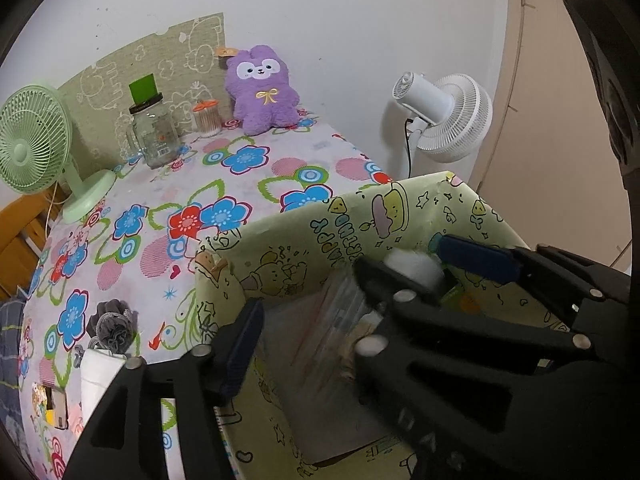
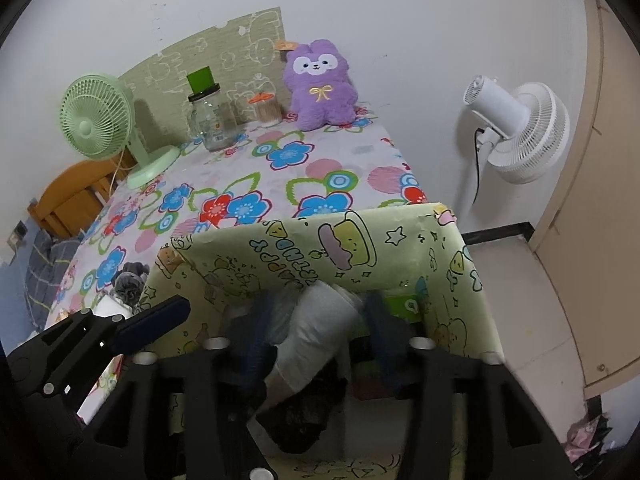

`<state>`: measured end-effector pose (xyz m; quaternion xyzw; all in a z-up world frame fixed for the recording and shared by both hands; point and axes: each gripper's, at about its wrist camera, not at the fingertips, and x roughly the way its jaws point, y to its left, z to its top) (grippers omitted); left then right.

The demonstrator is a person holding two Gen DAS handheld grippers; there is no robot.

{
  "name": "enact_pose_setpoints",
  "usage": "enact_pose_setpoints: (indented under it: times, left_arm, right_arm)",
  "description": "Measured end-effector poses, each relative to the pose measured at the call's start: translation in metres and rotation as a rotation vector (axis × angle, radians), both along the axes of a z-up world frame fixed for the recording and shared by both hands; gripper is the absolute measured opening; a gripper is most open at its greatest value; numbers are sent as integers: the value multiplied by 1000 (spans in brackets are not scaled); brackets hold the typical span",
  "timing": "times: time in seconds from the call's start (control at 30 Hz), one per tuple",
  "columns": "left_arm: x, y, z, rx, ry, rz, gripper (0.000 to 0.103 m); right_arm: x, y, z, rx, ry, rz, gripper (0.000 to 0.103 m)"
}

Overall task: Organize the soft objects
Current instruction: 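Lower the plastic bag and white cloth into the fabric box and open both tools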

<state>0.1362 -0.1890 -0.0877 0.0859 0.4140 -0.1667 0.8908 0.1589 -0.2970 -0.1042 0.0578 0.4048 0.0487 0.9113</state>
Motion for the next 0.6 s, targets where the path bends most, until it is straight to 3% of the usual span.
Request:
enact_pose_setpoints:
  times: [0.2,0.4,0.6]
  left_arm:
    - [-1,0,1,-8,13,-10,72]
    - [-7,0,7,-1,-2,-6,82]
    - [-16,6,16,-4,-31,-7,85]
  right_arm:
    - [-2,0,2,1,-3,-5,74]
    - [-10,1,9,-21,-10,-35,76]
    - [-21,3,19,-39,-30,-61,79]
